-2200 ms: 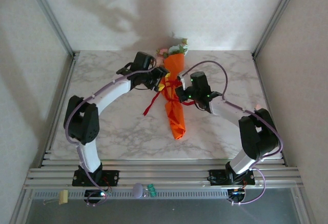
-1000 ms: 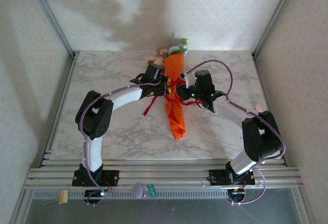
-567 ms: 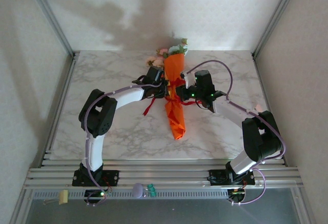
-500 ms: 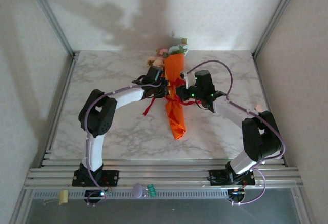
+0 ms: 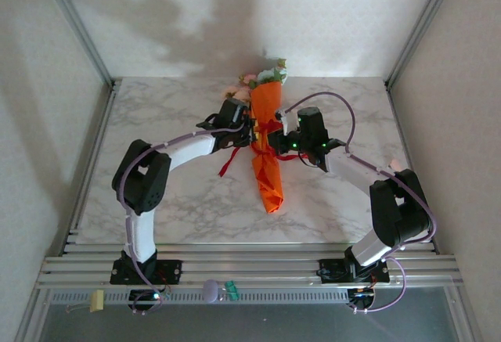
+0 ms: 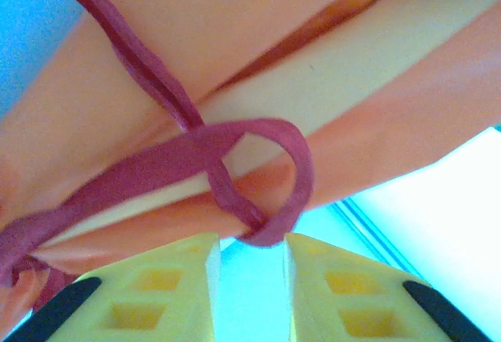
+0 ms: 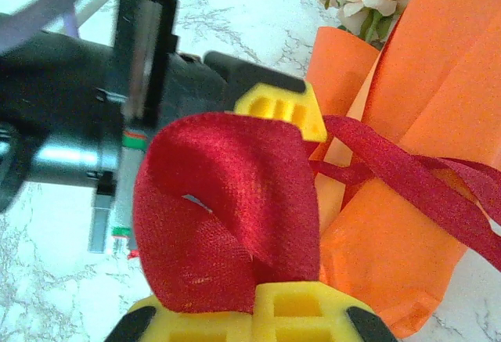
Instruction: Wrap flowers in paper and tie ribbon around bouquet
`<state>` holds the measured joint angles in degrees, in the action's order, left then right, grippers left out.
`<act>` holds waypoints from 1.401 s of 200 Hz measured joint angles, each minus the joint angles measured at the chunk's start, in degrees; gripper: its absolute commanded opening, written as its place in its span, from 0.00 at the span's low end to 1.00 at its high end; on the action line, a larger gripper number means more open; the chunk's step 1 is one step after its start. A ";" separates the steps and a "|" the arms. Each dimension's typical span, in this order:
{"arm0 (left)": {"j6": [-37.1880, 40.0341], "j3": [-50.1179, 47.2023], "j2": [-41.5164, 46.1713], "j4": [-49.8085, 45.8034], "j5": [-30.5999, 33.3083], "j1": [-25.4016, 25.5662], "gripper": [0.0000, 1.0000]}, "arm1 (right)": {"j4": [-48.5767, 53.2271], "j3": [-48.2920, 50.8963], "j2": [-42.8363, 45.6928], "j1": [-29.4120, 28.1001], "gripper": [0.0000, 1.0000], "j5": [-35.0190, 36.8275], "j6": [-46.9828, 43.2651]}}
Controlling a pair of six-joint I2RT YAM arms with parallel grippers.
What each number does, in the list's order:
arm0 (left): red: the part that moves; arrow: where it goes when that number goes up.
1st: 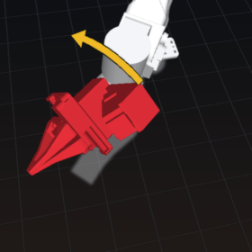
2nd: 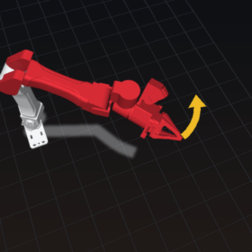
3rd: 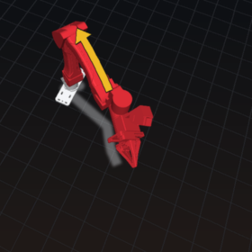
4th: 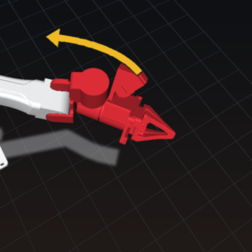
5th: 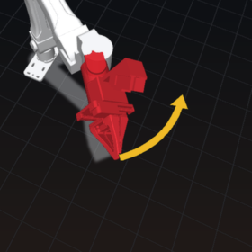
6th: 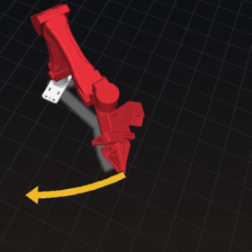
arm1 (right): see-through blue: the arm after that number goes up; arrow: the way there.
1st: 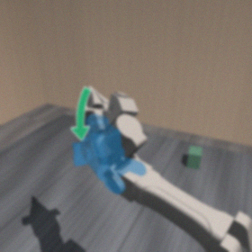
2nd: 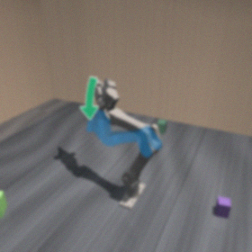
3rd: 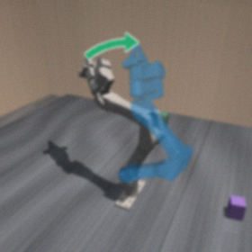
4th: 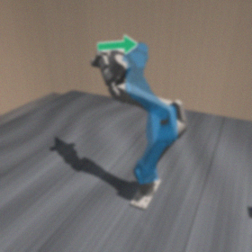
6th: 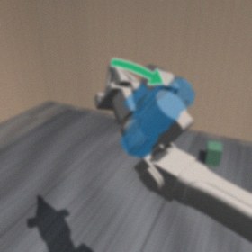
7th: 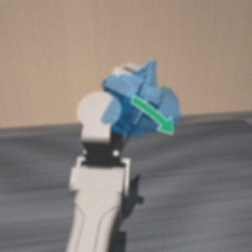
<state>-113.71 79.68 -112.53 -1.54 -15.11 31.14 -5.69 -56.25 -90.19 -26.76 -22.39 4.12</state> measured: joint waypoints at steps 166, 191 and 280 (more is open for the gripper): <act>1.99 6.69 -5.95 -2.64 -1.84 -0.02 0.49 | 12.37 -16.85 -11.43 2.14 0.00 -3.82 7.26; 2.64 6.69 -6.14 -2.62 -1.81 -0.11 0.44 | 13.81 -18.45 -12.72 2.25 0.00 -3.82 7.48; 3.19 6.45 -7.61 -0.52 -1.81 -0.35 0.23 | 15.65 -19.85 -13.75 2.80 0.00 -3.82 8.66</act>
<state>-110.52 86.13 -120.14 -2.07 -16.93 30.79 9.96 -76.09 -103.94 -23.97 -26.22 12.78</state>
